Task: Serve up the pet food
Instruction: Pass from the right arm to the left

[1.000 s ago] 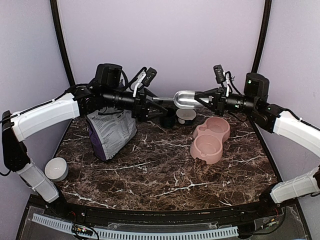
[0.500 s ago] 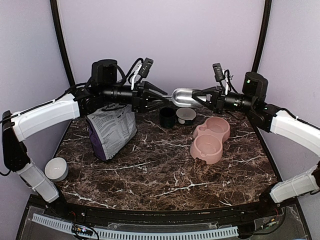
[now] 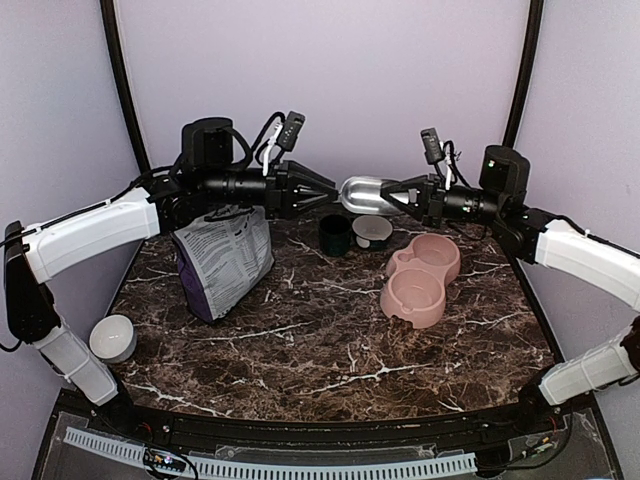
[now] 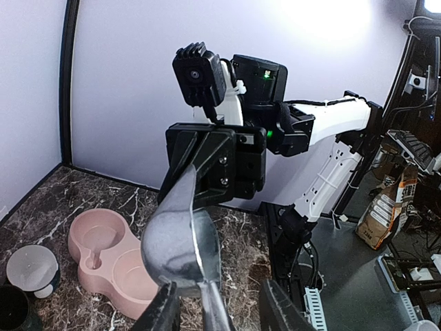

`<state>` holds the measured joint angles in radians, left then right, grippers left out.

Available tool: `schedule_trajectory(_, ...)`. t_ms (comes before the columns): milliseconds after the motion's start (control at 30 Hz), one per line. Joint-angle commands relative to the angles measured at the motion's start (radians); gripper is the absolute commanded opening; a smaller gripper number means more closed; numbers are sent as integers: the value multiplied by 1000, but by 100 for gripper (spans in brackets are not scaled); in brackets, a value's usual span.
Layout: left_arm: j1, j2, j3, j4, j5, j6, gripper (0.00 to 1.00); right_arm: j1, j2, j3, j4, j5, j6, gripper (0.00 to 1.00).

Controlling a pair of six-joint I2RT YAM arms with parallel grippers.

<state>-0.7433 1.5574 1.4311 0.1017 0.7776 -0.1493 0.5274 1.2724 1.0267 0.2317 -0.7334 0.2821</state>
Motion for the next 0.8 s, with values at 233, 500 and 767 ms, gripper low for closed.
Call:
schedule_trajectory(233,5,17,5,33,-5,-15,32,1,19,38,59,8,17,0)
schedule_trajectory(500,5,22,11,28,-4,-15,26,2,27,40,59,0,14,0)
schedule_trajectory(767,5,16,13,24,-22,-15,25,1,24,37,51,0,5,0)
